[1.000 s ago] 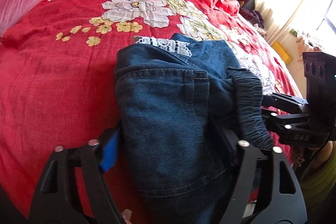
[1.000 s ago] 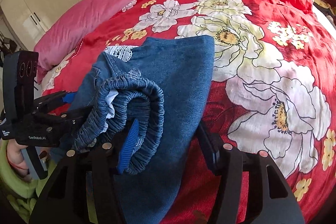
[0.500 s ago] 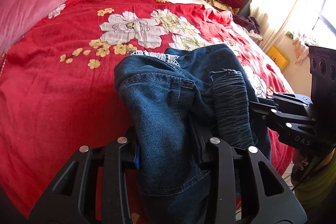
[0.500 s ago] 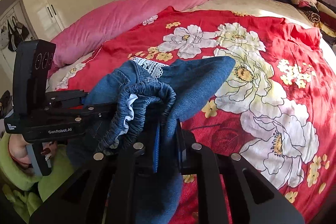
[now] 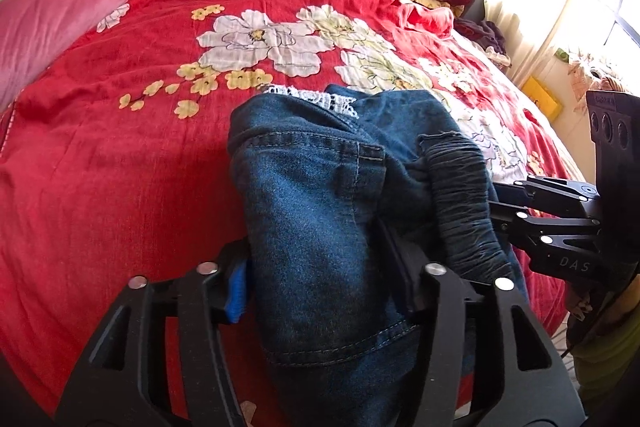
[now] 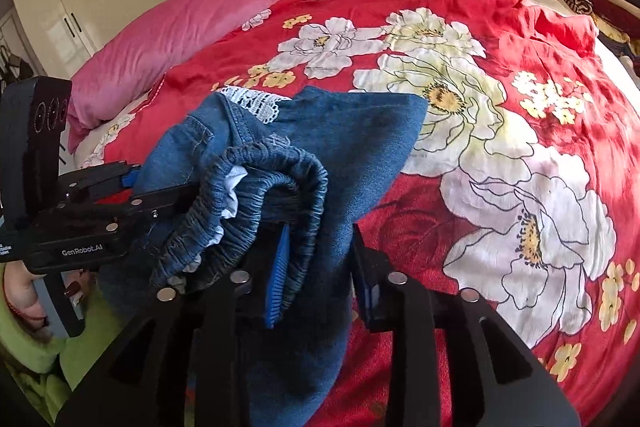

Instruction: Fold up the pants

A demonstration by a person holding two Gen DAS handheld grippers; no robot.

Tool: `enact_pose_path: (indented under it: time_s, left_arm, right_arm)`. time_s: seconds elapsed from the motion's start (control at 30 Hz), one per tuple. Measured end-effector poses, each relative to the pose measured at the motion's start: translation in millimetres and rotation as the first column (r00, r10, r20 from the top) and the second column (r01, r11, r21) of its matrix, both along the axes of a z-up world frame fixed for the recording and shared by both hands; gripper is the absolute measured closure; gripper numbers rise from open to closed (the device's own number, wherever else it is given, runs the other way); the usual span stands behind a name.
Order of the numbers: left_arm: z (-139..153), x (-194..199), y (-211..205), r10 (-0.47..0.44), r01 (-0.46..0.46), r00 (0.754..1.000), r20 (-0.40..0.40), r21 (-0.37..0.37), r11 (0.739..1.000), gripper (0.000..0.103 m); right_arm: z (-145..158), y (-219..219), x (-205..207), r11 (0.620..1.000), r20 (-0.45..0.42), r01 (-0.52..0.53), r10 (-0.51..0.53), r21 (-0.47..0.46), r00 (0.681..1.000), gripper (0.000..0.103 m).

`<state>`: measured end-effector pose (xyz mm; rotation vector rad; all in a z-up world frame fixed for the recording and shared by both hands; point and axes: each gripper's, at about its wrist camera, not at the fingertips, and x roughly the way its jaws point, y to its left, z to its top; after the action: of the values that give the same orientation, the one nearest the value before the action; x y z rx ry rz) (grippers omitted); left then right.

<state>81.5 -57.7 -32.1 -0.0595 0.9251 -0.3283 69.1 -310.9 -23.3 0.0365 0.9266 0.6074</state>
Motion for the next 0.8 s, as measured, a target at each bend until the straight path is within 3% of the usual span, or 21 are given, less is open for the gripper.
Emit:
enact_pose_path:
  time_s: [0.07,0.17,0.23,0.27,0.4,0.8]
  left_arm:
    - [-4.5,1.4,0.8,0.003,-0.003,1.000,-0.015,-0.005,1.000,0.040]
    - [-9.8,3.0,0.2,-0.003,0.002,0.999,-0.033,-0.019,1.000,0.041]
    - [-11.9,4.0,-0.1,-0.013,0.011,0.999,-0.051,-0.047,0.999,0.052]
    - [-11.4,3.2,-1.0,-0.016,0.013,0.998,-0.054,-0.052,0.999,0.057]
    - [-2.4,-2.7,-2.8,-0.022,0.020,0.999,-0.029,-0.044,0.999,0.074]
    - [30.0,-7.1,5.3,-0.002,0.005,0.999,0.037,-0.088,0.996,0.075]
  right_arm:
    - [-4.0,-3.4,1.1,1.000,-0.008,0.021,-0.021,0.000,1.000,0.054]
    - [-10.2,-5.8,3.7,0.999,-0.032,0.029,-0.028,0.028,0.999,0.053]
    - [-11.0,-3.0,2.7,0.999,-0.030,0.001,0.001,0.044,1.000,0.067]
    - [-9.9,-0.3,1.5,0.997,-0.030,-0.024,0.026,0.067,0.999,0.086]
    - [4.6,7.8,-7.2,0.998,0.043,-0.039,0.037,0.043,0.998,0.091]
    - [46.4,13.4,-11.4,0.996,0.132,-0.069,0.061,0.059,0.989,0.091]
